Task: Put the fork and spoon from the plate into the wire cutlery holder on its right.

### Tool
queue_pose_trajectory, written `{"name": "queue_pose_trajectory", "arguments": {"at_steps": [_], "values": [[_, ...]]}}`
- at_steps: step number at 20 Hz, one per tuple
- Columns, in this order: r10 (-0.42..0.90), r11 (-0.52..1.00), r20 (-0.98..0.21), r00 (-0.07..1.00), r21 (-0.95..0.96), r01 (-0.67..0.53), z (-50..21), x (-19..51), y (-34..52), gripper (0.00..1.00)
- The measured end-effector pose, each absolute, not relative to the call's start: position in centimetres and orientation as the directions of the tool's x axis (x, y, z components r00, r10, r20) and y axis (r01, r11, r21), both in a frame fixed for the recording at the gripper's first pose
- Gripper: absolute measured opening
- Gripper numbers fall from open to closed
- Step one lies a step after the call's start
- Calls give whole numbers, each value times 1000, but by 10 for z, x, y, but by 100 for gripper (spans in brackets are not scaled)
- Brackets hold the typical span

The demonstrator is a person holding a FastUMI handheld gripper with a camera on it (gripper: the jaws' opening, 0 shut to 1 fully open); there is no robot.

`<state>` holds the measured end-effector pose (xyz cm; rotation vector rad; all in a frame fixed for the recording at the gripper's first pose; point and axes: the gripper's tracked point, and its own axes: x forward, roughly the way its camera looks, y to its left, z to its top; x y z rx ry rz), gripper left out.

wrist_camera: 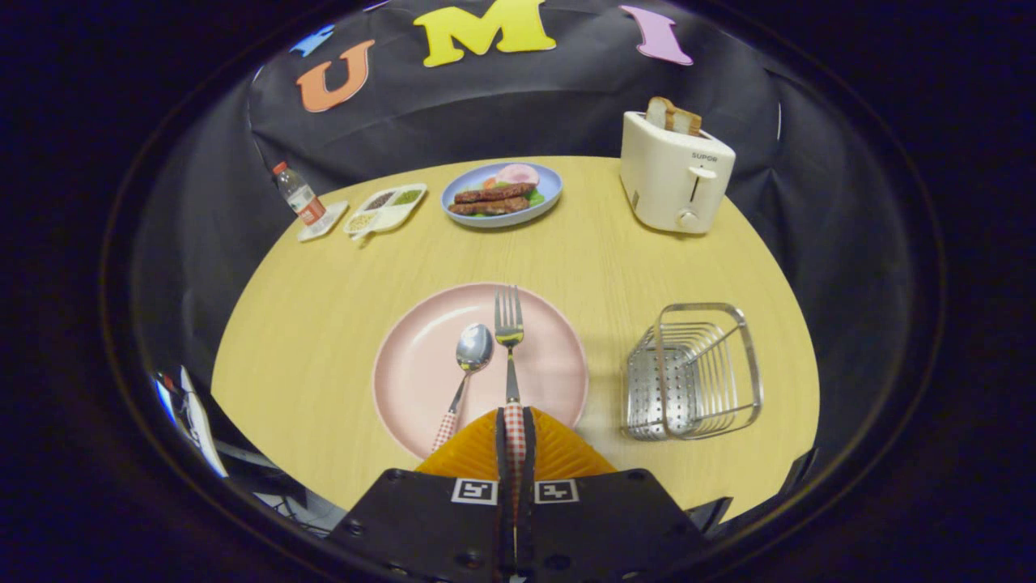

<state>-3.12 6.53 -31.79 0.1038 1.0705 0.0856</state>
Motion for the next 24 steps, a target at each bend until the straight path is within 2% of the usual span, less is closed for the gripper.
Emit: {"name": "queue_pose_trajectory", "arguments": {"at_steps": [6, 10, 17, 24], "values": [[63, 994, -908, 414, 93, 53, -241, -31, -10, 2], [27, 997, -961, 274, 45, 60, -225, -54, -50, 2], [69, 989, -998, -1, 68, 132, -265, -76, -60, 2], [66, 977, -988, -138, 36, 210, -298, -66, -64, 2]]}}
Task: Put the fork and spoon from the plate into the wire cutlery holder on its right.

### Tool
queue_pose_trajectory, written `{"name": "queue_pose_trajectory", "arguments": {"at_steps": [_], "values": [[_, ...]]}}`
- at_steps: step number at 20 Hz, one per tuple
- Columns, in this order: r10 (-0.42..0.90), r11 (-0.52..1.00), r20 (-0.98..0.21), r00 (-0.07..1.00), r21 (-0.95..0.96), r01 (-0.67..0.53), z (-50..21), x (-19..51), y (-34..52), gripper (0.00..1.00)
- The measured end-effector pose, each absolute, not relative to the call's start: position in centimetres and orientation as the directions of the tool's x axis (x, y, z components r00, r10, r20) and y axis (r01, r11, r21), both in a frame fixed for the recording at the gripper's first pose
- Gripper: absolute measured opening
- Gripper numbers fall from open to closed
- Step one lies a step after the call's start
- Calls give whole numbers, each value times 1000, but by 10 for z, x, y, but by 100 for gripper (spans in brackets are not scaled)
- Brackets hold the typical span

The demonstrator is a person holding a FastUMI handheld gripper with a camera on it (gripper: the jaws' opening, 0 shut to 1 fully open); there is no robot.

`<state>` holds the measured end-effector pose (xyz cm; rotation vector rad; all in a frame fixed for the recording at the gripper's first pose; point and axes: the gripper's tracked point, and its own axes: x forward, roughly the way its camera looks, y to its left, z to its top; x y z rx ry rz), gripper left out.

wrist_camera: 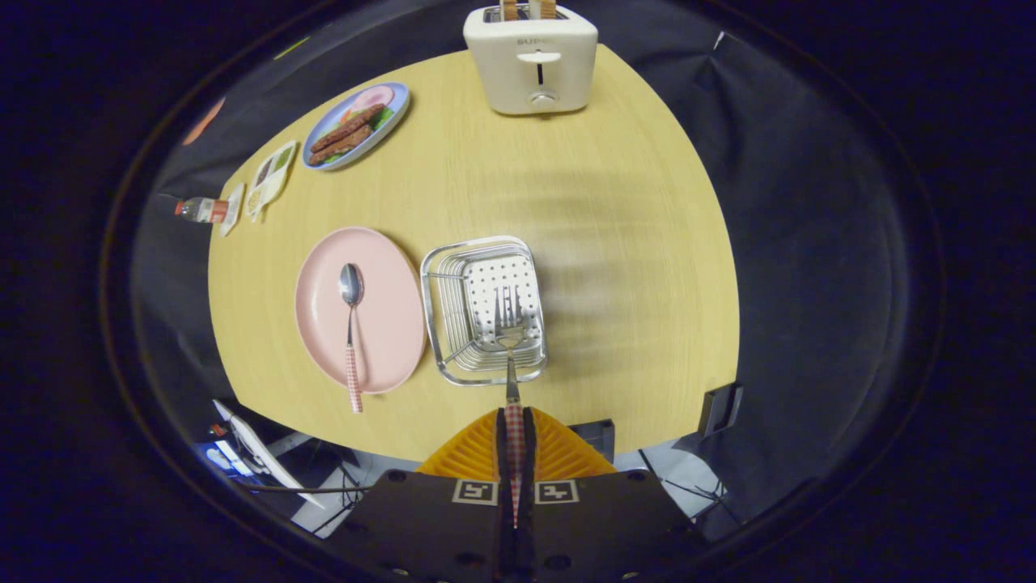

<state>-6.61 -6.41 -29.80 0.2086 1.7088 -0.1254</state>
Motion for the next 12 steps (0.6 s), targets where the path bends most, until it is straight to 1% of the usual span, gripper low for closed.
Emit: {"name": "queue_pose_trajectory", "arguments": {"at_steps": [1, 10, 11, 12], "values": [[67, 976, -987, -147, 35, 214, -299, -64, -63, 3], [51, 979, -980, -195, 11, 202, -309, -39, -56, 3], [52, 978, -979, -196, 11, 207, -311, -36, -56, 7], [58, 976, -978, -201, 14, 216, -311, -34, -55, 7]]}}
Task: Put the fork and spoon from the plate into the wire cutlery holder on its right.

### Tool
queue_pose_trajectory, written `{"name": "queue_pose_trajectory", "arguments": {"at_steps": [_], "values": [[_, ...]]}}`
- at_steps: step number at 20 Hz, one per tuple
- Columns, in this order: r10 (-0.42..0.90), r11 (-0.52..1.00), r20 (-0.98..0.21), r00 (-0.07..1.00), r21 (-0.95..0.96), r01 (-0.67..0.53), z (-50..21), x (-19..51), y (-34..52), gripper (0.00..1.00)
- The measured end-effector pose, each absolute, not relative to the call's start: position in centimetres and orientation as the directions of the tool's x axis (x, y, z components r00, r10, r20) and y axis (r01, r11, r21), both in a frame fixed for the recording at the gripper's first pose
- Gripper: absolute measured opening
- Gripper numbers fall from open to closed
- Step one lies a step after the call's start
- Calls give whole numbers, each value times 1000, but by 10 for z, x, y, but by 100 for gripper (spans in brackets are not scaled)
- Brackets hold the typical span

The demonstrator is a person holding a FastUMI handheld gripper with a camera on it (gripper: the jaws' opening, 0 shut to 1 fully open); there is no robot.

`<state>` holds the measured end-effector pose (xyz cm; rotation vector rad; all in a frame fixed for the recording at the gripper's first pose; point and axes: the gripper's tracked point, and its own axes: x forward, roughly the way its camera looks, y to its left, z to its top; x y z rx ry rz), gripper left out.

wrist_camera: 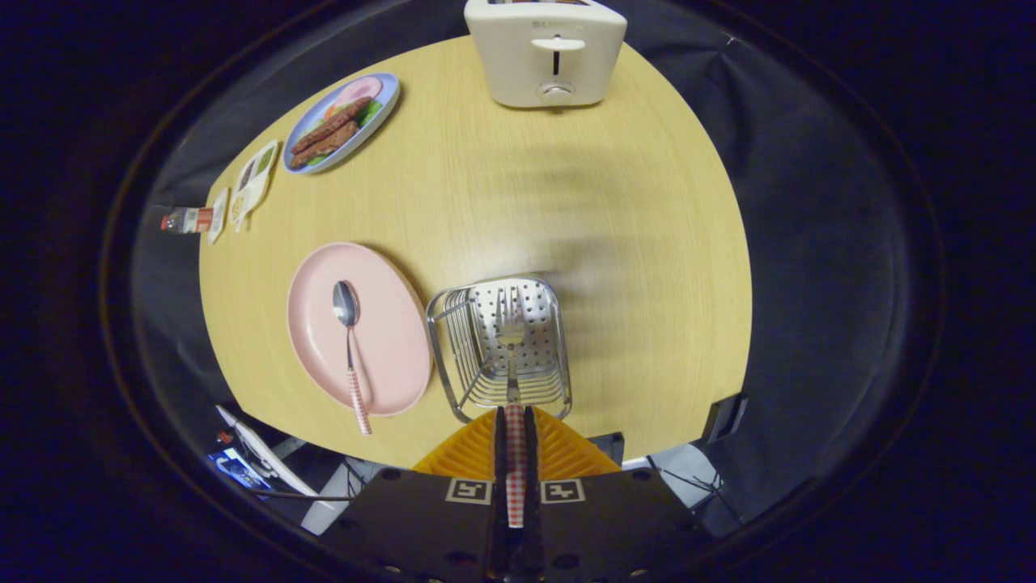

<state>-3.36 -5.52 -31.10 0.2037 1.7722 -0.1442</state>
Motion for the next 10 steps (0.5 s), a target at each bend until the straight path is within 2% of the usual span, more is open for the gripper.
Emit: {"name": "queue_pose_trajectory", "arguments": {"at_steps": [5, 6, 7, 8, 10], "values": [[66, 975, -985, -159, 30, 219, -307, -24, -53, 11], [75, 974, -987, -140, 42, 222, -307, -24, -51, 16], [84, 974, -990, -111, 58, 221, -303, -21, -48, 29], [88, 974, -994, -68, 72, 214, -299, -18, -47, 35], [72, 980, -996, 55, 81, 180, -288, -4, -46, 56]]}}
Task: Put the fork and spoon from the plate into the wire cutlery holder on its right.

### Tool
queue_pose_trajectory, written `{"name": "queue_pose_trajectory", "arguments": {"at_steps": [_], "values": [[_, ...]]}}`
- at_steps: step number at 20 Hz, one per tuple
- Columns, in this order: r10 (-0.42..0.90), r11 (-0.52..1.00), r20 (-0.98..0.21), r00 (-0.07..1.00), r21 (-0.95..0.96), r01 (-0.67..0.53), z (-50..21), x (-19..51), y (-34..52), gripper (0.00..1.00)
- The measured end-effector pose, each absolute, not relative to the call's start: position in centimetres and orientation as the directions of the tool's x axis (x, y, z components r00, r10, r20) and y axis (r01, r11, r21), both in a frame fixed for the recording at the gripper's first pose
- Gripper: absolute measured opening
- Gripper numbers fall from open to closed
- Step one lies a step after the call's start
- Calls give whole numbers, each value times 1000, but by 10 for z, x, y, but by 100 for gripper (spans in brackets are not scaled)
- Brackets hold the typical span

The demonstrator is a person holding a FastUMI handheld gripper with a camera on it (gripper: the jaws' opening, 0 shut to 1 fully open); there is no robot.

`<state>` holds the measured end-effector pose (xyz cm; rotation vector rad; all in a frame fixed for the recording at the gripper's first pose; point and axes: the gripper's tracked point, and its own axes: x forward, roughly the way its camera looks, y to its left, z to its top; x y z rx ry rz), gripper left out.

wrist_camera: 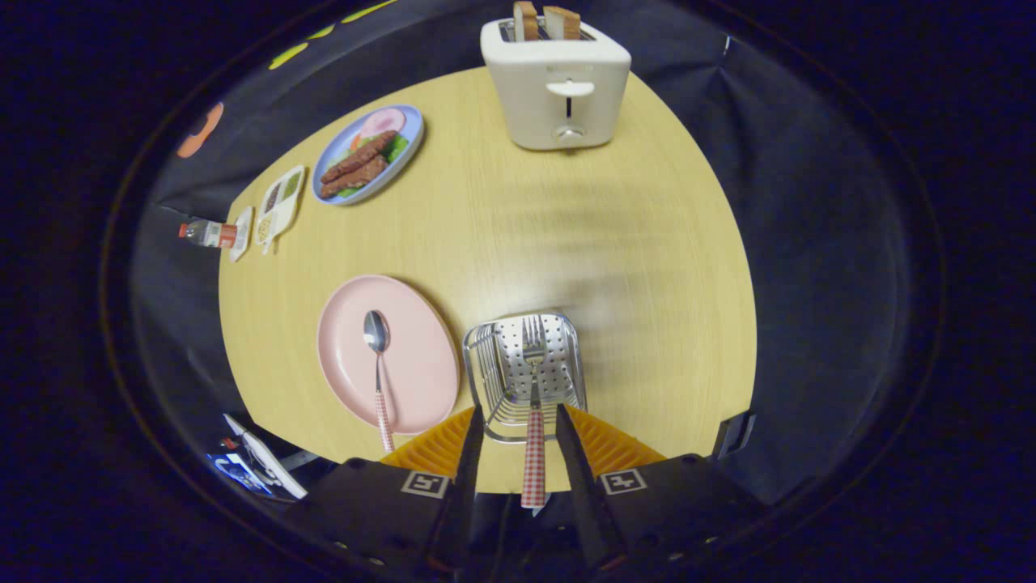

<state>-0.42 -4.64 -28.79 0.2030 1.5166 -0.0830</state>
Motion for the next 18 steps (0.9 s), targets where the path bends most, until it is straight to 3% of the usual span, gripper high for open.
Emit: {"name": "queue_pose_trajectory", "arguments": {"at_steps": [3, 5, 8, 12, 18], "values": [[62, 986, -955, 291, 105, 133, -269, 20, -33, 83], [71, 987, -891, 449, 129, 100, -252, 27, -13, 92], [81, 989, -799, 596, 139, 51, -234, 18, 22, 93], [100, 985, -766, 635, 167, 46, -266, -8, 70, 93], [22, 994, -788, 616, 81, 68, -350, -43, 112, 93]]}}
